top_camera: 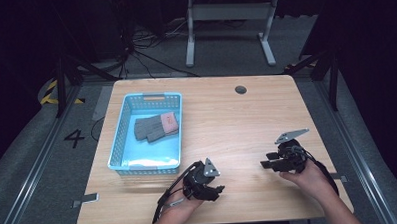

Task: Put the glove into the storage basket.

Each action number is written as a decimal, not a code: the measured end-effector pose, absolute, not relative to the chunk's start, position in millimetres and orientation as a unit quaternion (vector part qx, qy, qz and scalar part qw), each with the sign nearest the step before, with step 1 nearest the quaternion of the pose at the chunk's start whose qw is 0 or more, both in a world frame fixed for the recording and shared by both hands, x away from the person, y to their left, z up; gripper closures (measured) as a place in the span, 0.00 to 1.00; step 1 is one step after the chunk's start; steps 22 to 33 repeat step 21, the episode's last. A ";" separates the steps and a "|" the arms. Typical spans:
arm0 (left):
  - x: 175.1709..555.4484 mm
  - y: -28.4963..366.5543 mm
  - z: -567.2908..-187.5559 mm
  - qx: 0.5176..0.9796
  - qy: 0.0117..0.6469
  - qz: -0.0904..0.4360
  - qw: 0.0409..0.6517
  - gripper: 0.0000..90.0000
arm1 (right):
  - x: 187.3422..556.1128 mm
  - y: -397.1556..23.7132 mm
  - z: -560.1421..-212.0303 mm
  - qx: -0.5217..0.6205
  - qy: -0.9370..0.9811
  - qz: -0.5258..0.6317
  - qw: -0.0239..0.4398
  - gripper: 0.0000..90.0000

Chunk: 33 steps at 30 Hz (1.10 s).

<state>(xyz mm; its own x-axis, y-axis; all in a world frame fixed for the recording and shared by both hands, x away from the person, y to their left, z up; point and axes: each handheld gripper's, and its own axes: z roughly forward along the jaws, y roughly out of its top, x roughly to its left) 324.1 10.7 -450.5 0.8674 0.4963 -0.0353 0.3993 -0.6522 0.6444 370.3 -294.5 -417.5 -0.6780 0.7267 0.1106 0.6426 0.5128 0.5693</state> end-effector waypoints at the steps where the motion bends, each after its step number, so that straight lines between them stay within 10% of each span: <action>1: 325.0 10.8 -451.1 0.907 0.247 0.076 0.334 0.43 | 370.2 -294.3 -417.9 0.395 0.867 0.296 0.071 0.62; 33: 312.7 9.6 -449.9 0.918 0.232 0.088 0.309 0.42 | 376.8 -289.6 -420.1 0.386 0.870 0.297 0.075 0.61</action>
